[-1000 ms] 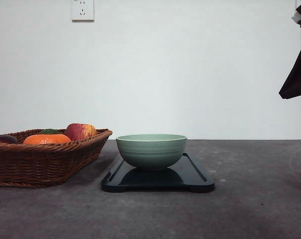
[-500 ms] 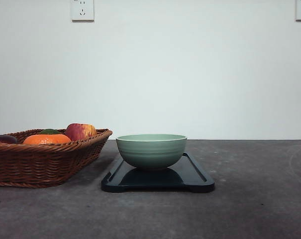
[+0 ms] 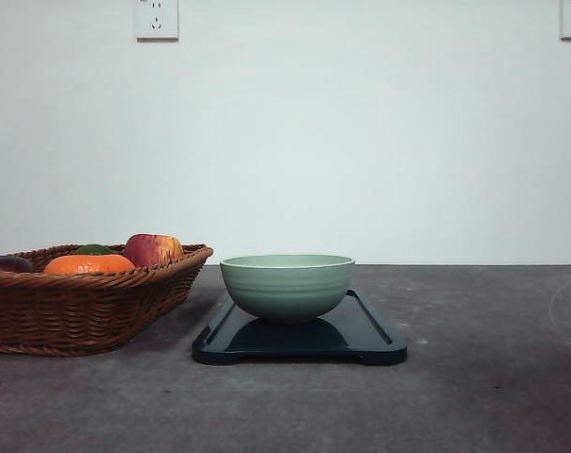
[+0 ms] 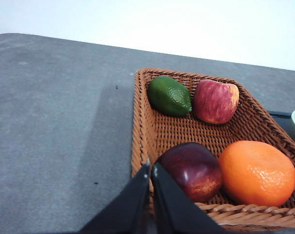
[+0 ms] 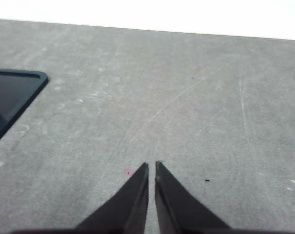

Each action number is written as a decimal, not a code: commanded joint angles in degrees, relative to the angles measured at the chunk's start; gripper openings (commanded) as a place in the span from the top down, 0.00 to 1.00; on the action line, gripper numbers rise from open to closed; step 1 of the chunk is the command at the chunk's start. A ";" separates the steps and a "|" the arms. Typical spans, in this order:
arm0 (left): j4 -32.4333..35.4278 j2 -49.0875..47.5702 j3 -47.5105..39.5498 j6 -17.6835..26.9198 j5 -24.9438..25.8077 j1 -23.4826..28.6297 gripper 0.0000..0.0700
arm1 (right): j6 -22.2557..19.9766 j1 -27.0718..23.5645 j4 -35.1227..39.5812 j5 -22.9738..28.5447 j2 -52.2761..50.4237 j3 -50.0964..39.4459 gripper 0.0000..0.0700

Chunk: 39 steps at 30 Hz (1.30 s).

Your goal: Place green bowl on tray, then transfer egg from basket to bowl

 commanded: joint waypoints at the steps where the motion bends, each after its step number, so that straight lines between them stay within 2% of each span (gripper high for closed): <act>1: -0.46 -0.02 -1.07 0.15 0.28 0.02 1.00 | -0.42 -0.39 0.78 -0.33 -1.11 -0.76 0.98; 15: -0.48 -0.02 -1.07 0.15 0.28 0.02 1.00 | -0.37 -0.59 3.42 0.18 -2.20 -1.86 0.98; 39: -0.48 -0.02 -1.07 0.15 0.26 0.02 1.00 | -0.37 -0.59 3.37 0.18 -2.20 -1.82 0.98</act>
